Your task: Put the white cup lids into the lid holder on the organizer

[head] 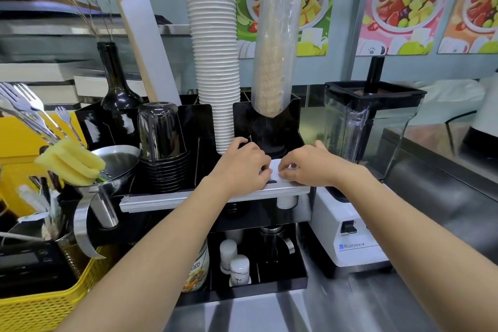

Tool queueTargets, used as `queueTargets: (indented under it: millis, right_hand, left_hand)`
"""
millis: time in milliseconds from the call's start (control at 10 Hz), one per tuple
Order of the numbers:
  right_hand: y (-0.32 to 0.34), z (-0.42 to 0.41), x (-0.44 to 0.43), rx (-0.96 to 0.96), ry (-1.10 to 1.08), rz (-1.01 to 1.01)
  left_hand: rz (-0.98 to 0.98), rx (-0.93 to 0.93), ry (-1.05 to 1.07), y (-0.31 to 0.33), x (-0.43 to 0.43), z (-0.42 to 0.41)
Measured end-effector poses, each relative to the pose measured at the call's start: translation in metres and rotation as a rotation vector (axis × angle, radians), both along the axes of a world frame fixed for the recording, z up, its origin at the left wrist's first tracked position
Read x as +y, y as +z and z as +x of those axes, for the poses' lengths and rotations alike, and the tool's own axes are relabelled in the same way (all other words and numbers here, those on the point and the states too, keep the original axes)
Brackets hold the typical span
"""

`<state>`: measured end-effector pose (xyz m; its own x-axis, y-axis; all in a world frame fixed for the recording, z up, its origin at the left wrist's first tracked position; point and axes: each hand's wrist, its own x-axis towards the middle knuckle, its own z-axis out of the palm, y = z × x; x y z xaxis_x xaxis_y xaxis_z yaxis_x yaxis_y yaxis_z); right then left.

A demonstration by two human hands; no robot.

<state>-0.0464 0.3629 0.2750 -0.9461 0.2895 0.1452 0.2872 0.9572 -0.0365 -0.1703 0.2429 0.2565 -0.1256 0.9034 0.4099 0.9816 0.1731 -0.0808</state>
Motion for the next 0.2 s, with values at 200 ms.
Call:
queueTargets:
  millis: [200]
  right_hand:
    - [-0.0004,0.0057,-0.0047,0.004,-0.043,-0.025]
  left_hand:
    - [0.025,0.003,-0.009,-0.0009,-0.0019,0.0008]
